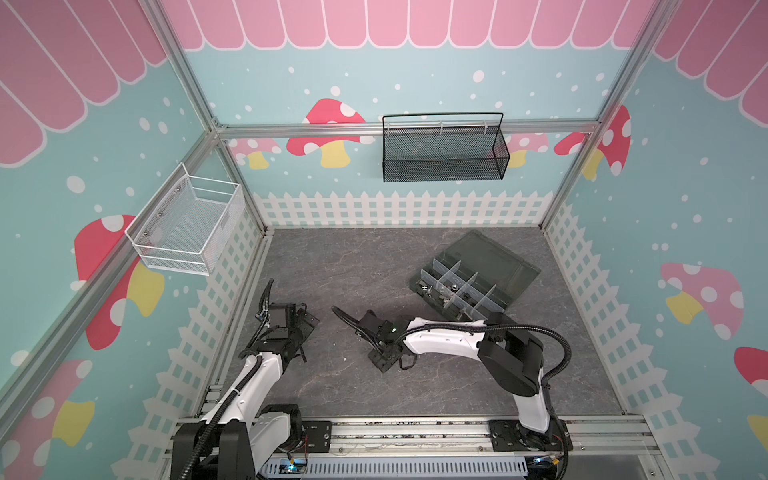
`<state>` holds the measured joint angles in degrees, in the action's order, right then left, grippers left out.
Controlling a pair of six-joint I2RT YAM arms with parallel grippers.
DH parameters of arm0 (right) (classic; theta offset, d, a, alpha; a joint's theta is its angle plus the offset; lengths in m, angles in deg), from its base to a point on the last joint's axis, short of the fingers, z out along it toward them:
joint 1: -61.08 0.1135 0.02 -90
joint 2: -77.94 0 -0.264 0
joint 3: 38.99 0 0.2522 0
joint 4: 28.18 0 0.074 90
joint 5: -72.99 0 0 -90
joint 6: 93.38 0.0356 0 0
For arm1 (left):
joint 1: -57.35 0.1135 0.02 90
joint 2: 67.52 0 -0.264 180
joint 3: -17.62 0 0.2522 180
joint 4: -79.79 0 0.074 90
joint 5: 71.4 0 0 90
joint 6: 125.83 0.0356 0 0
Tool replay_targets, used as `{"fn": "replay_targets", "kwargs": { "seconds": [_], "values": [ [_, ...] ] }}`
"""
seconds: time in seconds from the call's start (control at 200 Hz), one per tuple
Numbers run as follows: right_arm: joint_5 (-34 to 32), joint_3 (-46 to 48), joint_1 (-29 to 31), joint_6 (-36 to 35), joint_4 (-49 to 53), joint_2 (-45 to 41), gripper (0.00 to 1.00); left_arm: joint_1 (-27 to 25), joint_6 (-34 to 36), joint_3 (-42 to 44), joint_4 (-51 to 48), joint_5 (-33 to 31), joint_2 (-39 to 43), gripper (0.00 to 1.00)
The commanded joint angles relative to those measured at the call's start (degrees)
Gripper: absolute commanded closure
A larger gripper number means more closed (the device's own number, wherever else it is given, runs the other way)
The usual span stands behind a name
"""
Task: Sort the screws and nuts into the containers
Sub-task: 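Lift and carry the black nut with the right gripper to the box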
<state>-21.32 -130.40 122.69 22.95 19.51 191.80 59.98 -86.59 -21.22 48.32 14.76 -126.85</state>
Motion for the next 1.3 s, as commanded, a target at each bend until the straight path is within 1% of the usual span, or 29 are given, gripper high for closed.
{"fn": "replay_targets", "kwargs": {
  "seconds": [0.0,0.21,0.23,0.355,0.46,0.54,0.765,0.946,1.051,1.176,1.296],
  "values": [
    [-0.05,2.58,-2.21,2.67,2.09,-1.07,1.00,0.60,0.40,0.92,0.44,-0.25,0.72,0.00],
    [-1.71,2.80,-5.78,2.85,2.69,-4.59,1.00,0.57,0.58,0.43,0.91,0.13,-0.37,0.00],
    [-1.94,2.85,-6.23,2.85,2.84,-6.49,1.00,0.59,0.58,0.31,0.93,0.20,-0.43,0.00],
    [-3.77,3.22,-9.27,2.76,3.78,-10.09,1.00,0.59,0.66,-0.21,1.01,0.84,-1.14,0.00],
    [-6.97,3.89,-11.74,2.78,5.11,-13.82,1.00,0.55,0.67,-0.32,0.99,1.15,-1.14,0.00],
    [-8.95,4.92,-14.21,3.01,5.90,-16.79,1.00,0.54,0.58,-0.32,1.01,1.07,-1.19,0.00],
    [-10.71,8.92,-22.90,2.46,6.32,-24.47,1.00,0.60,0.92,-0.72,1.32,1.12,-1.90,0.00],
    [-10.02,11.71,-30.54,2.25,5.65,-29.20,1.00,0.62,1.19,-1.10,1.29,1.24,-2.54,0.00],
    [-8.37,13.88,-34.76,1.52,3.85,-31.42,1.00,0.62,1.19,-1.02,1.34,1.18,-2.54,0.00],
    [-4.70,15.71,-39.97,0.20,1.40,-31.99,1.00,0.61,1.08,-1.07,1.33,1.09,-2.54,0.00],
    [-0.52,16.55,-43.47,-0.66,-1.14,-31.04,1.00,0.57,1.02,-1.32,1.20,1.44,-2.38,0.00]
  ]
}}
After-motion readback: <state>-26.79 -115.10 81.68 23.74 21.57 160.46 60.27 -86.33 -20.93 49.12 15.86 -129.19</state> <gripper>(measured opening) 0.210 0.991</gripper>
